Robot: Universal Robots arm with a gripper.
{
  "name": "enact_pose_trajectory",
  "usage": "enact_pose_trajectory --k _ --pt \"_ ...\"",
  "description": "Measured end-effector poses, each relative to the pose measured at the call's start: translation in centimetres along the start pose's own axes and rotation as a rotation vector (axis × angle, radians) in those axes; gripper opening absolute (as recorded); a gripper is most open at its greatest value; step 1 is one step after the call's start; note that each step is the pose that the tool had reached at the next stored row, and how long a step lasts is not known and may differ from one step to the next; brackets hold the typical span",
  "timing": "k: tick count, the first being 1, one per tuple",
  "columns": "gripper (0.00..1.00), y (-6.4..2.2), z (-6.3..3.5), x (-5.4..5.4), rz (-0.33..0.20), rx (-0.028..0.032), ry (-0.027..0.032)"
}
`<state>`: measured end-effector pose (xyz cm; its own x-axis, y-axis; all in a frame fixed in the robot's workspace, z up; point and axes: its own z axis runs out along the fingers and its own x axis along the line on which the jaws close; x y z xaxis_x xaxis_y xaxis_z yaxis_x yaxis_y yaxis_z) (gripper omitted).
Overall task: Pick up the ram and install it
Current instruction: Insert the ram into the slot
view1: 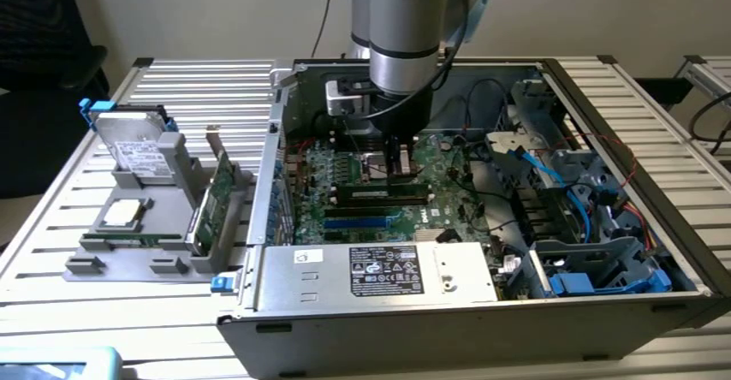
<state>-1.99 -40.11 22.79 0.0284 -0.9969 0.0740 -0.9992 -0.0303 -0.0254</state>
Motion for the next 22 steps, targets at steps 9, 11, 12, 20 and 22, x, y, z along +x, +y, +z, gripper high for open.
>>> enact_pose_trajectory --k 9,11,12,20,22 --pt "0.13 0.04 0.08 -0.11 0.000 0.0024 0.0000" --pt "0.13 0.04 0.08 -0.11 0.001 0.0025 0.0000" --pt "0.13 0.04 0.08 -0.11 0.001 0.0024 0.0000" --pt "0.13 0.05 0.08 -0.11 0.005 0.0021 0.0002" --pt "0.13 0.05 0.08 -0.11 0.006 0.0020 0.0002"
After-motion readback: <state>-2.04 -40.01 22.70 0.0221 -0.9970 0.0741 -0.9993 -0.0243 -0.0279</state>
